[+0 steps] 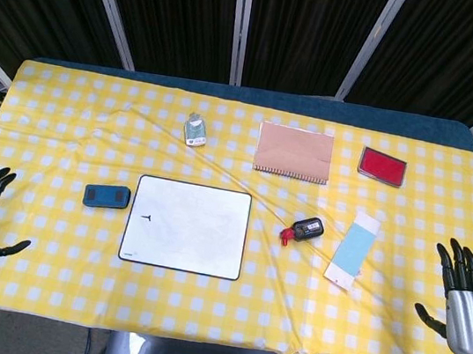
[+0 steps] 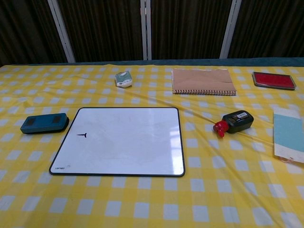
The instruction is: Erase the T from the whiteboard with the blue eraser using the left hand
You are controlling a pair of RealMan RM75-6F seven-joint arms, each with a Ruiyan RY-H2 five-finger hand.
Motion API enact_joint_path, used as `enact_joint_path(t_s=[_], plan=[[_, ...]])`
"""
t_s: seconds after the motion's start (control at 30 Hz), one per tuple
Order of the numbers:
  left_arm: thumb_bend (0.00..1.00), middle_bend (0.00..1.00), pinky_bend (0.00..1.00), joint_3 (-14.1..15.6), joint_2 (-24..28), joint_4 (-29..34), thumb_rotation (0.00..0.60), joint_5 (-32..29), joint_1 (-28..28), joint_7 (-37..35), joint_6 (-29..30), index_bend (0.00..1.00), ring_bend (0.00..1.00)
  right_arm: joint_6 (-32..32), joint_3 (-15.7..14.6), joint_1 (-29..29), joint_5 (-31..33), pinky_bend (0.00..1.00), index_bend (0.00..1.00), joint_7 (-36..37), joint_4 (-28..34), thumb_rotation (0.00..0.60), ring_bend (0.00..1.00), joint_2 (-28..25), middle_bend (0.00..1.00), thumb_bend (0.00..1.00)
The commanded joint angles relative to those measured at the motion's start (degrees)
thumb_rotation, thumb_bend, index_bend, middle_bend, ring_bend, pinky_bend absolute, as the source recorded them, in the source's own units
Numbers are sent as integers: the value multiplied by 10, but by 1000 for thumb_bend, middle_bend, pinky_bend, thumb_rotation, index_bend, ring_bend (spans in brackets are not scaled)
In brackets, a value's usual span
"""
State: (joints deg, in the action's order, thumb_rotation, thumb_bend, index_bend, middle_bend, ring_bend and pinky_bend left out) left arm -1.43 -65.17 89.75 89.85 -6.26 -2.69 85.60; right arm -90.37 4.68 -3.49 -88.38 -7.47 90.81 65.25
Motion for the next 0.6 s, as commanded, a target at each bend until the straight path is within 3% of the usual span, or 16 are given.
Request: enact_joint_path(t_s=[0.03, 0.3, 0.4, 0.53, 0.6], plan=[[0, 0, 0, 3, 1, 3, 405, -4, -3, 6, -2, 0, 0, 2, 1, 1, 4, 0, 0, -2, 3, 600, 0, -2, 0, 0], [0, 0, 0, -9, -7, 3, 419, -20, -33, 18, -48, 0, 0, 8, 1, 1, 7, 0, 0, -7, 17, 600, 0, -10, 0, 0], [0, 0, 0, -32, -22, -8, 426, -46, -77, 27, -111, 0, 0, 15, 2, -1, 14, 0, 0, -14, 17, 600, 0, -9, 0, 0], [0, 0, 0, -61, -52, -36, 510, -87, -136, 43, -192, 0, 0, 34, 6, -6, 34, 0, 0, -23, 17, 600, 0, -8, 0, 0], [2, 0, 0, -69, -69, -52, 514, -102, -161, 53, -227, 0, 0, 39, 7, -8, 40, 0, 0, -27, 16, 600, 0, -7, 0, 0]])
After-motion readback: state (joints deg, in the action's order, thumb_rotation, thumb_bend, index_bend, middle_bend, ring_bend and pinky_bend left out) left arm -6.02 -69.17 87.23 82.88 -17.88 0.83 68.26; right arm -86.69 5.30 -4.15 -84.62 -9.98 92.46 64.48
